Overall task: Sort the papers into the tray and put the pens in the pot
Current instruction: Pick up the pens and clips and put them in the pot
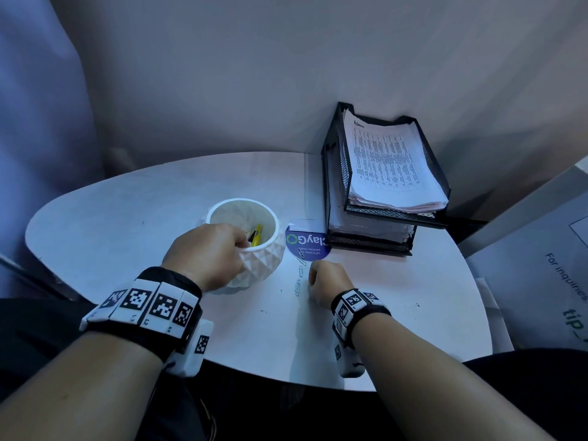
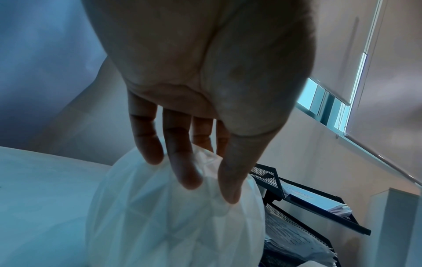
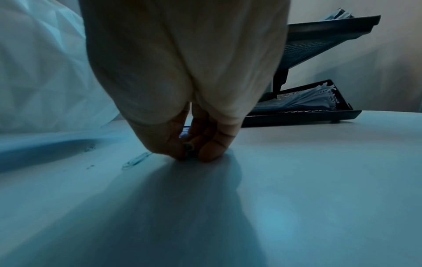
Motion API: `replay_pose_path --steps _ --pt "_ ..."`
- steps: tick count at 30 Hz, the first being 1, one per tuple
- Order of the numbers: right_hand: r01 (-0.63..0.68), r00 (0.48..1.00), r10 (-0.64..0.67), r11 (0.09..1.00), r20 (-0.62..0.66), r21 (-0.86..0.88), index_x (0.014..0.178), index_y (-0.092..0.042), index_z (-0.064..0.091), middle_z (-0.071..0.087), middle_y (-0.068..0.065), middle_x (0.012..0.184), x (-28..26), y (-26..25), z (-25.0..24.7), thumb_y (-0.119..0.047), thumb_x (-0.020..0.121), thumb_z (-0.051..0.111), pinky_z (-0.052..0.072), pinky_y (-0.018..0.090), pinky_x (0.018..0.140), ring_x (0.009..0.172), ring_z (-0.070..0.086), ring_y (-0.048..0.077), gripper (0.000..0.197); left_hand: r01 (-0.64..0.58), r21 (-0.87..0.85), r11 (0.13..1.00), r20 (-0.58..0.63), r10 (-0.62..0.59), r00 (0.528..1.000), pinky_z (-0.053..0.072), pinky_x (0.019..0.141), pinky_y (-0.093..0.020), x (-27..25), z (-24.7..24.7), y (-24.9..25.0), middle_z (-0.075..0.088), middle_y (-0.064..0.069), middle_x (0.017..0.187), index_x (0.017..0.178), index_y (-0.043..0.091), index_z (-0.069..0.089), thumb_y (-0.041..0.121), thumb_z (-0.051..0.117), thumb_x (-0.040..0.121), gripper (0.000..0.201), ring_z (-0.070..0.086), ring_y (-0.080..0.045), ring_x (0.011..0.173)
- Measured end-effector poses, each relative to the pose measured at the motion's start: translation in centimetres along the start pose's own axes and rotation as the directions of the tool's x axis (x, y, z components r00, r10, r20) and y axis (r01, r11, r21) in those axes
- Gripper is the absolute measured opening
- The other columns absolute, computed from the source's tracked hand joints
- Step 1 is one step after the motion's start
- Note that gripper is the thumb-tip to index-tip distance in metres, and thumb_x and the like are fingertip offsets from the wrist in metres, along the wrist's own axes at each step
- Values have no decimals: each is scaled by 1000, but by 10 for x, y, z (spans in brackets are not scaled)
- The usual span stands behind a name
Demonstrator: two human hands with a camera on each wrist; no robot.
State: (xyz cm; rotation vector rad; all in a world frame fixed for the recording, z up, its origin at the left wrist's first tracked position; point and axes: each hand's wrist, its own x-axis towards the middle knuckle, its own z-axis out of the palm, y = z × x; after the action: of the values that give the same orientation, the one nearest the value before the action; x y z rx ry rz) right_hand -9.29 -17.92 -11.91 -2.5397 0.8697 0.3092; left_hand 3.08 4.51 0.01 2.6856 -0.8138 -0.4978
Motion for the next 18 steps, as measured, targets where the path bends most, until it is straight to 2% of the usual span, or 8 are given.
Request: replay_pose_path --steps 5,7,9,11,13,14,16,18 --pt "-11 1000 11 1000 -9 29 74 -24 59 65 0 90 -6 2 7 -7 82 51 46 24 69 83 61 22 21 -11 2 1000 1 11 1000 48 78 -32 -1 -1 0 73 6 107 111 41 70 29 70 86 28 64 -22 101" --pt "-38 999 41 994 -29 104 70 -24 59 66 -3 85 -4 -1 2 -6 80 58 44 20 64 80 61 19 21 -15 2 1000 -1 15 1000 50 80 -33 -2 -2 0 73 6 107 111 40 71 29 69 86 27 64 -23 102" --pt "-56 990 93 951 -108 305 64 -22 58 63 -7 70 0 -13 -13 -1 77 66 42 19 59 68 58 15 25 -21 12 1000 -6 21 1000 51 81 -33 -2 -2 0 73 6 107 111 40 71 28 69 86 27 64 -23 102" --pt "13 975 119 815 -189 579 62 -20 60 61 -6 61 4 -36 -36 5 75 69 46 26 61 58 55 16 30 -21 22 1000 -6 22 1000 52 82 -33 -2 -1 0 73 6 107 111 41 71 26 68 86 29 64 -23 103" --pt "133 969 66 673 -238 728 66 -16 63 61 -3 61 4 -62 -62 11 77 69 49 30 58 56 55 16 31 -18 31 999 5 18 1000 51 81 -34 -2 -1 1 73 6 106 110 41 71 26 66 86 29 65 -24 103" --pt "193 966 7 646 -259 738 68 -16 65 63 -3 62 3 -75 -72 12 78 69 49 29 57 56 56 15 30 -17 34 999 9 17 1000 51 80 -33 -2 -2 1 72 6 103 109 42 71 27 65 86 28 65 -24 103" --pt "286 955 -125 644 -271 710 71 -20 70 68 -6 63 -1 -99 -86 6 80 73 51 27 58 56 59 13 28 -14 42 999 14 14 1000 49 76 -32 -2 -2 1 72 6 101 107 42 71 28 65 85 27 65 -25 100" --pt "323 946 -217 657 -239 681 75 -24 76 74 -5 69 -2 -116 -87 -2 80 78 55 25 63 59 64 10 23 -12 43 999 19 11 1000 50 76 -33 -2 -4 2 72 6 103 108 43 70 29 66 84 29 65 -24 99"
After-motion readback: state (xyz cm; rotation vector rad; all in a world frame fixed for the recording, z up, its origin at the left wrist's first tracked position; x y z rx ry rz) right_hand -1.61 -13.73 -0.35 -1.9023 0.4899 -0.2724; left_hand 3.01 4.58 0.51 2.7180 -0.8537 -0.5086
